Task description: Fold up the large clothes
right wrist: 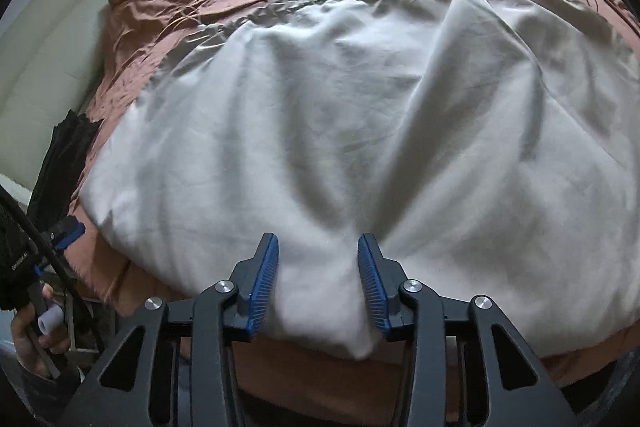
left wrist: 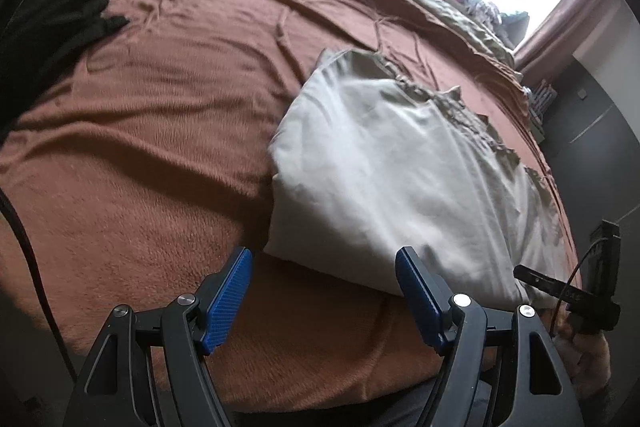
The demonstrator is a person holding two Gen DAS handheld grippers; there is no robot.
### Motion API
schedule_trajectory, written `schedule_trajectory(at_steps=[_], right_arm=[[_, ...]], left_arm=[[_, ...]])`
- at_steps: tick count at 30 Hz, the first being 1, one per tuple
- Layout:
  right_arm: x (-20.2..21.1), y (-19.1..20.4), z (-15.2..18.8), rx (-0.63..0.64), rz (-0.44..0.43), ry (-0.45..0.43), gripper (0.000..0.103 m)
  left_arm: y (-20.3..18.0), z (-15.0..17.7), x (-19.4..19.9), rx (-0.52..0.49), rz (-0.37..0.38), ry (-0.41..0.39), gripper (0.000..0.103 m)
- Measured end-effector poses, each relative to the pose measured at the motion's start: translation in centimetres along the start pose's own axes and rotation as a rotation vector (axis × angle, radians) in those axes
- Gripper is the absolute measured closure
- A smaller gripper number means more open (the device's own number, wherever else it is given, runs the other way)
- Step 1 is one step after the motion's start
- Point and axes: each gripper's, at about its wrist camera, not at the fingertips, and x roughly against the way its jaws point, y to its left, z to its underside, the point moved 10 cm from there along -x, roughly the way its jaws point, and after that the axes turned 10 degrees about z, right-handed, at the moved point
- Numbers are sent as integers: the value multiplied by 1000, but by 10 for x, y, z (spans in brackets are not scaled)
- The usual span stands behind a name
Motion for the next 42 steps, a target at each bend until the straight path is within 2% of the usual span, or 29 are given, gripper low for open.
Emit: schedule_trajectory(at_steps=[4, 9, 11, 13, 14, 16, 20, 29, 38, 40, 42], right_arm=[[-13, 2, -13, 16, 36, -17, 65], [-25, 8, -18, 15, 65, -48, 65], [-26, 7, -21, 6, 70, -53, 69], [-29, 2, -29, -20, 83, -49, 77], [-30, 1, -34, -32, 77, -46, 78], [-36, -3, -46, -53, 70, -38, 86], [-48, -7, -69, -77, 79, -36, 92], [-73, -10, -128, -68, 123, -38, 92], [-100, -13, -162, -65, 180, -45, 92], [-94, -12, -164, -100, 147, -23, 92], [-76, -7, -164, -114, 102, -54, 92]], left_arm=[[21, -3, -11, 90, 3, 8, 28], [31, -13, -21, 199, 81, -11, 28], [31, -18, -28, 218, 88, -6, 36], [28, -22, -36, 240, 100, 10, 50], [27, -23, -39, 248, 107, 15, 52], [27, -24, -41, 250, 88, 19, 54], [29, -24, -42, 262, 83, 12, 59], [34, -21, -38, 280, 84, 12, 63], [37, -19, -38, 319, 67, 0, 67], [37, -19, -39, 312, 65, 8, 71], [38, -20, -41, 314, 77, 15, 73]])
